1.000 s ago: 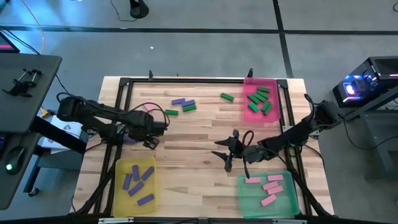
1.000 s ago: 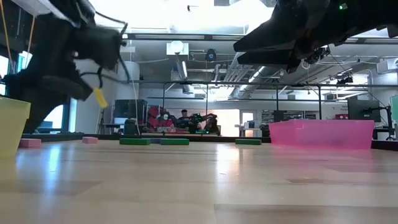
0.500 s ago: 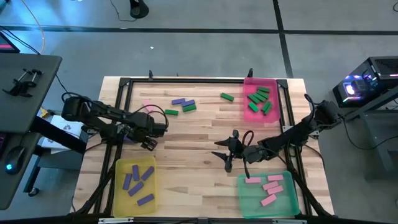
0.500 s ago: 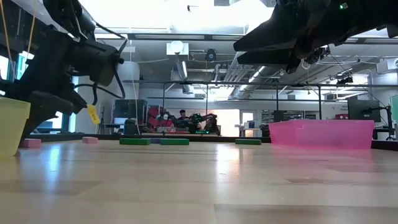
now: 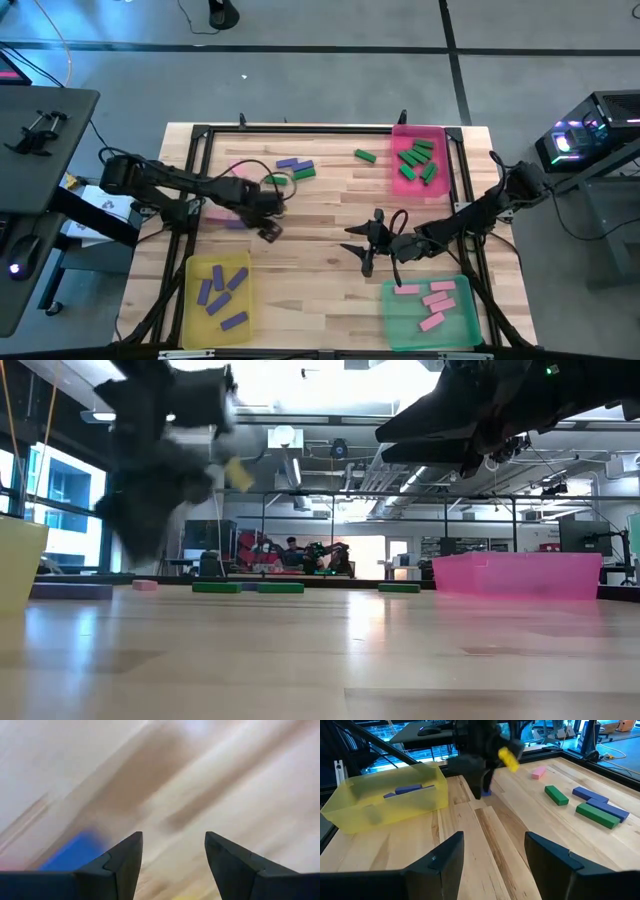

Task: Sort blocks
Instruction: Put the blue block into the yellow bin

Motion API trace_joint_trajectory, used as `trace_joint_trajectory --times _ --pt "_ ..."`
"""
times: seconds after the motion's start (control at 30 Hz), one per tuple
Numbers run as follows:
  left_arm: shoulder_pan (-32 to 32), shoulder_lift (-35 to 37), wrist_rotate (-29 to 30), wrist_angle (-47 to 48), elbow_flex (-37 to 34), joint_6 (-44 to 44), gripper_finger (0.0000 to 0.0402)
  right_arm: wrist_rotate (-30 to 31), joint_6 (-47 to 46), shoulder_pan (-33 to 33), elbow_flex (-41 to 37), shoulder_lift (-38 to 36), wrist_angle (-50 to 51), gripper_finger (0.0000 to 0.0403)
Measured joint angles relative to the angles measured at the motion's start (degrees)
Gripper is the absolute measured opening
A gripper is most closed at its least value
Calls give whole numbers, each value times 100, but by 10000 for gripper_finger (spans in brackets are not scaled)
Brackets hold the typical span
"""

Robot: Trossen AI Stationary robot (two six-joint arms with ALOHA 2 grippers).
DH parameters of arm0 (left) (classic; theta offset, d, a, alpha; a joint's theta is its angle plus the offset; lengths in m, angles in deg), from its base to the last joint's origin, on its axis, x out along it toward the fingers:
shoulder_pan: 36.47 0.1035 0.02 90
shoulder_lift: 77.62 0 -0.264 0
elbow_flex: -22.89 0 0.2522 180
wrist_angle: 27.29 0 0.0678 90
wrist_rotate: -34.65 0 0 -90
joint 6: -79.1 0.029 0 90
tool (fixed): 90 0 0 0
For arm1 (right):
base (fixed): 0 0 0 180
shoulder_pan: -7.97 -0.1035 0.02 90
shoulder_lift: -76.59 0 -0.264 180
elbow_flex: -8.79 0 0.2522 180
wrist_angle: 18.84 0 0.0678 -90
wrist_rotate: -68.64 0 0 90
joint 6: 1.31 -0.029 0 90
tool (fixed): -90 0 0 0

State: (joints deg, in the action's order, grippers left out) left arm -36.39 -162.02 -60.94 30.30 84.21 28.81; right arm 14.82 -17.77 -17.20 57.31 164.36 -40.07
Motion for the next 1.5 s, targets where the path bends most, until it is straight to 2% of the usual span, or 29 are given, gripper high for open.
trace_joint_trajectory --times 0.1,0.2,0.3,0.47,0.57,0.8,1.03,1.2,1.37,1.5 --pt "-116 0 -33 -882 275 803 202 -2 2 0 0 0 0 193" --pt "-220 2 -23 -1142 572 1660 202 -2 2 0 0 0 1 193" --pt "-303 2 270 -598 819 2248 202 0 2 0 0 0 2 193" --pt "-279 -40 1035 1151 943 2359 202 -2 2 0 0 0 2 193" --pt "-206 -185 1229 1906 943 2561 202 0 2 0 2 0 4 193" --pt "-199 -864 1218 2120 941 3559 206 -1 2 0 4 0 4 193" --pt "-116 -1719 1239 2377 939 3608 229 -80 2 0 4 0 47 193" --pt "-127 -2192 1227 2431 939 3926 231 -83 2 0 4 0 50 193" --pt "-126 -2416 1182 2324 964 4354 202 -85 2 0 4 0 50 193" --pt "-134 -2422 1122 2160 964 4545 134 -85 -16 0 4 0 53 193"
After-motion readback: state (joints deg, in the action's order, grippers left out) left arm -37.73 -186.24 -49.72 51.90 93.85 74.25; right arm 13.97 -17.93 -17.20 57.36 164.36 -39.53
